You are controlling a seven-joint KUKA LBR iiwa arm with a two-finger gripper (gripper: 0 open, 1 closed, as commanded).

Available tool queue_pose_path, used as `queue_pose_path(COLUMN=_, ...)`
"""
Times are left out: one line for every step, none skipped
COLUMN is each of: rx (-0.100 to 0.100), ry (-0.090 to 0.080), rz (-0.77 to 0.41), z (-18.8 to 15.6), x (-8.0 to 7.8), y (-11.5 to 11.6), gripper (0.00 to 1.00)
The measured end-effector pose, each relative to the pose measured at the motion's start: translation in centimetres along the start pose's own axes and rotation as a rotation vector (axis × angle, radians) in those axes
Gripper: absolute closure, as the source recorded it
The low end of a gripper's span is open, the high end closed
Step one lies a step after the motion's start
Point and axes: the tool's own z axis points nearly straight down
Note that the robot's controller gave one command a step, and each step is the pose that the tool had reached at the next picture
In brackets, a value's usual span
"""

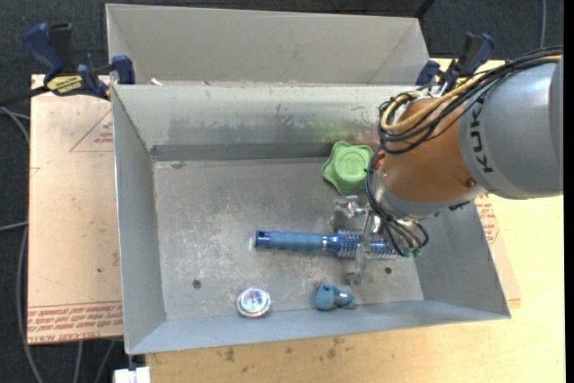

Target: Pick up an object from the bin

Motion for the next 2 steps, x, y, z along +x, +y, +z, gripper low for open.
queue_pose_path(rx=0.000, ry=-0.011, rz=-0.023, z=-3.6, x=0.3, y=1.9, gripper=0.00)
queue_pose_path(rx=-0.002, ry=-0.007, rz=0.085, z=-3.8, x=0.8, y=3.4, gripper=0.00)
